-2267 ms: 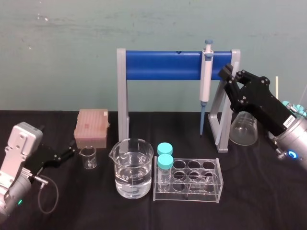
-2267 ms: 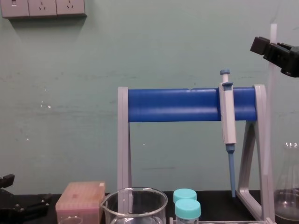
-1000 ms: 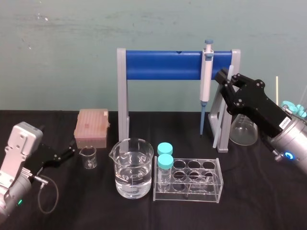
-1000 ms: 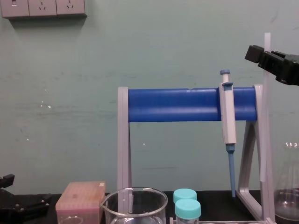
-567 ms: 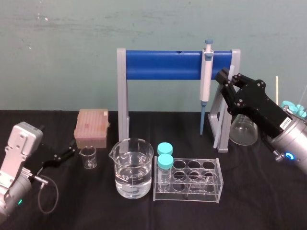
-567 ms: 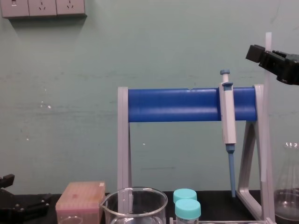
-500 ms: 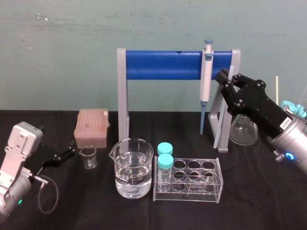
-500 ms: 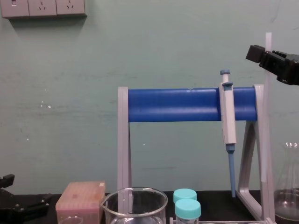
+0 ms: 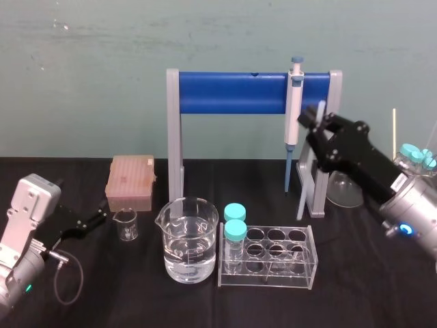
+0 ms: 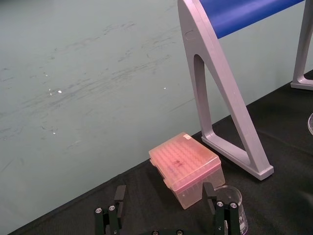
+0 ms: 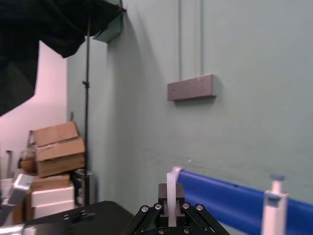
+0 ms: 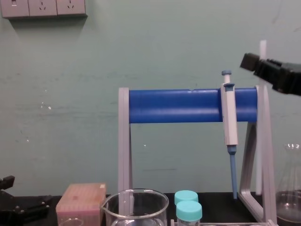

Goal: Pick up the stirring rod with one hand, then place it down.

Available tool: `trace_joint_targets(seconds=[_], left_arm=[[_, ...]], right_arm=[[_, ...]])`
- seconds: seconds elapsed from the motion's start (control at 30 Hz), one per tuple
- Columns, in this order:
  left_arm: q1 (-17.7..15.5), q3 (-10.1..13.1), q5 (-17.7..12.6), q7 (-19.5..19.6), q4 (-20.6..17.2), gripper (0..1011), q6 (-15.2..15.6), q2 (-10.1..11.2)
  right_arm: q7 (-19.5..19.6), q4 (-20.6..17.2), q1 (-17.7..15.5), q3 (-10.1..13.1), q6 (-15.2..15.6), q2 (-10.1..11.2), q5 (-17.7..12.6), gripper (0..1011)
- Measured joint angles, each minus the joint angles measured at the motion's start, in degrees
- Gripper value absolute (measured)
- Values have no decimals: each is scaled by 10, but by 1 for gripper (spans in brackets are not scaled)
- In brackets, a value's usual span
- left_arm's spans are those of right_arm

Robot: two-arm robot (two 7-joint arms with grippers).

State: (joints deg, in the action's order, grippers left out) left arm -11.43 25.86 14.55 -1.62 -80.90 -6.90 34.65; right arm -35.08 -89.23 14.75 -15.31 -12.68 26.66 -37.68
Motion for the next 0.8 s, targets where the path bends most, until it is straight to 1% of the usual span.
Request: trace_joint_targets(seconds=[0.13, 0.2, 0.23, 0.6, 0.73, 0.8], left_arm=[[0, 0, 0, 0, 0, 1000, 0, 0], [0, 0, 0, 0, 0, 1000, 0, 0], [0, 0, 0, 0, 0, 1000, 0, 0], [0, 0, 0, 0, 0, 1000, 0, 0], [0, 0, 0, 0, 0, 1000, 0, 0], [0, 0, 0, 0, 0, 1000, 0, 0]], right_arm=[[-19, 5, 0, -15, 7, -1, -11, 70], [-21, 6, 0, -18, 7, -1, -12, 70], [-26, 10, -1, -24, 7, -1, -13, 70], [-25, 40, 0, -41, 8, 2, -2, 70], [-25, 51, 2, -45, 7, -1, -1, 70], [-27, 61, 7, -47, 1, -6, 0, 70]])
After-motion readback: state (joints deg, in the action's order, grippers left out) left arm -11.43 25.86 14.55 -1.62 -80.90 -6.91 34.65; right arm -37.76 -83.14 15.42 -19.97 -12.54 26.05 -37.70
